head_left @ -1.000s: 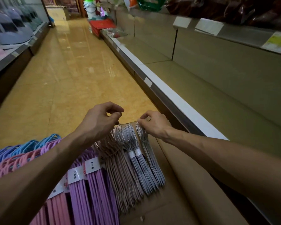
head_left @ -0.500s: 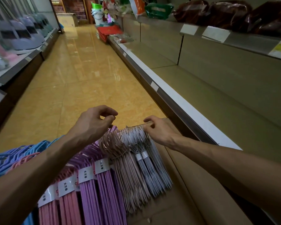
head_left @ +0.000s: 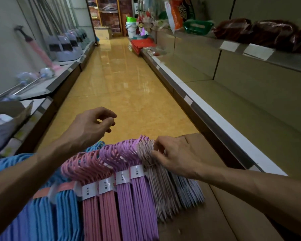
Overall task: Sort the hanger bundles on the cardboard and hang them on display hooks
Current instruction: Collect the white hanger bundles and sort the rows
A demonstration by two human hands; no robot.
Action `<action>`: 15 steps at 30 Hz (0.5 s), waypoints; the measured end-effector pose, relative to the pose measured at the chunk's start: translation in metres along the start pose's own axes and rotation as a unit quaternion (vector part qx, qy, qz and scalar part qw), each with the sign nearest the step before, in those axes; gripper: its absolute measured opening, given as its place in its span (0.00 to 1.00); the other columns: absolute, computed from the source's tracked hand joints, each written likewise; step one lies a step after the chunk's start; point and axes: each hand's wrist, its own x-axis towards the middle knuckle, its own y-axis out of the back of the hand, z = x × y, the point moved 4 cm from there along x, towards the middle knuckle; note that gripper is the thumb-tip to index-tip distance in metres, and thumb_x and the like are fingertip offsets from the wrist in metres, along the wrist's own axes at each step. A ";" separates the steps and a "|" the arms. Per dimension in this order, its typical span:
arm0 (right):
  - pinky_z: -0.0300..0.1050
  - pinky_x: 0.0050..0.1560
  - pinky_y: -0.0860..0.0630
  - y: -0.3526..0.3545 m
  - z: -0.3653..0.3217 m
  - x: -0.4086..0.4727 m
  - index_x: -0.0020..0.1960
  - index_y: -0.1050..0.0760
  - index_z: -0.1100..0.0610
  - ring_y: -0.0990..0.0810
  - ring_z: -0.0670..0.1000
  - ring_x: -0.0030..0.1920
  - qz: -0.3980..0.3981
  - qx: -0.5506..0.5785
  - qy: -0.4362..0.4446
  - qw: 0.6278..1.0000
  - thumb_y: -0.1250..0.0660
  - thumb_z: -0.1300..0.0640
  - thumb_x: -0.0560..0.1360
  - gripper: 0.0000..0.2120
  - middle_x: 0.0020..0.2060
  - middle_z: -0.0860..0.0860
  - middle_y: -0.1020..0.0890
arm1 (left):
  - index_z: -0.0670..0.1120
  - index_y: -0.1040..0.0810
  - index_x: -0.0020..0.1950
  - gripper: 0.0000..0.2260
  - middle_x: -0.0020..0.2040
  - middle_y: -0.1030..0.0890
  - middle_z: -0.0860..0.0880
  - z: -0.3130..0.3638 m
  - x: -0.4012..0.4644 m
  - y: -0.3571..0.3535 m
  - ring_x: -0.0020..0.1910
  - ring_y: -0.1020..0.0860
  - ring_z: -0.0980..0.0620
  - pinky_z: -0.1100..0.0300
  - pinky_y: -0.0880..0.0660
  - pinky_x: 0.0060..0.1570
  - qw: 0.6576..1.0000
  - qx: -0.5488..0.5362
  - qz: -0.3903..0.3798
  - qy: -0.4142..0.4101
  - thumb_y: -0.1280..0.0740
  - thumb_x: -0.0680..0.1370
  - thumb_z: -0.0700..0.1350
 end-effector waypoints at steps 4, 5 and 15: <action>0.51 0.51 0.22 -0.009 -0.033 -0.010 0.49 0.29 0.50 0.25 0.46 0.45 -0.030 -0.005 0.054 0.998 0.39 0.46 0.80 0.08 0.44 0.45 0.23 | 0.50 0.21 0.59 0.08 0.48 0.17 0.53 -0.006 -0.014 0.029 0.45 0.17 0.54 0.49 0.19 0.48 1.000 0.018 0.020 -0.002 0.38 0.82 0.47; 0.51 0.51 0.22 -0.010 -0.037 -0.010 0.50 0.29 0.50 0.24 0.46 0.45 -0.031 -0.009 0.057 0.998 0.39 0.45 0.80 0.08 0.44 0.46 0.23 | 0.49 0.22 0.59 0.08 0.49 0.17 0.53 -0.008 -0.017 0.034 0.46 0.17 0.53 0.48 0.19 0.49 1.000 0.017 0.021 0.001 0.38 0.82 0.47; 0.51 0.52 0.21 -0.011 -0.045 -0.008 0.50 0.29 0.50 0.24 0.46 0.46 -0.030 -0.003 0.052 0.998 0.38 0.46 0.80 0.08 0.44 0.46 0.22 | 0.49 0.22 0.61 0.09 0.50 0.17 0.52 -0.014 -0.020 0.047 0.46 0.17 0.54 0.52 0.19 0.47 1.000 0.019 0.019 -0.004 0.38 0.83 0.46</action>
